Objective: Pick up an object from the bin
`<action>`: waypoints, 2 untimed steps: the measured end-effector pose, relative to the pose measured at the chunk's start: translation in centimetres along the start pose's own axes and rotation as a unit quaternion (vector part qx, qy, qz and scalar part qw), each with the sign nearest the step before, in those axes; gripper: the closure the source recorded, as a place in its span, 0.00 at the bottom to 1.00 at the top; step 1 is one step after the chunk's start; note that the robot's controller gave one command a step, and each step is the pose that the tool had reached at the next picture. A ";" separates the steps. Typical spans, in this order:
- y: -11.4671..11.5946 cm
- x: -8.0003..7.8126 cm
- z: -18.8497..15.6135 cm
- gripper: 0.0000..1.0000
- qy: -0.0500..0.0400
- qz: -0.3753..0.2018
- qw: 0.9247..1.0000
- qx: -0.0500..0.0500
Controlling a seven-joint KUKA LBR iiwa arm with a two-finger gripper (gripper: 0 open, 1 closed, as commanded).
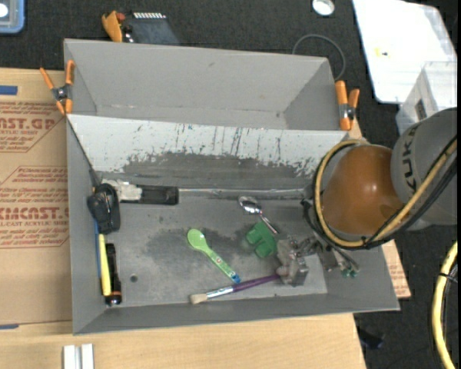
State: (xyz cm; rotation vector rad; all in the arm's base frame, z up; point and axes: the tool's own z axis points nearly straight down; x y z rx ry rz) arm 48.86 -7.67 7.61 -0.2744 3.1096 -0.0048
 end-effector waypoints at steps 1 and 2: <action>0.1 0.2 -3.9 1.00 0.006 0.000 1.000 -0.002; 0.0 -0.1 -7.9 1.00 0.002 0.000 1.000 -0.001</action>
Offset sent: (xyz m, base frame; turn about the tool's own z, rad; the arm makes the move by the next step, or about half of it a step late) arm -0.0039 0.0005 0.0265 0.0000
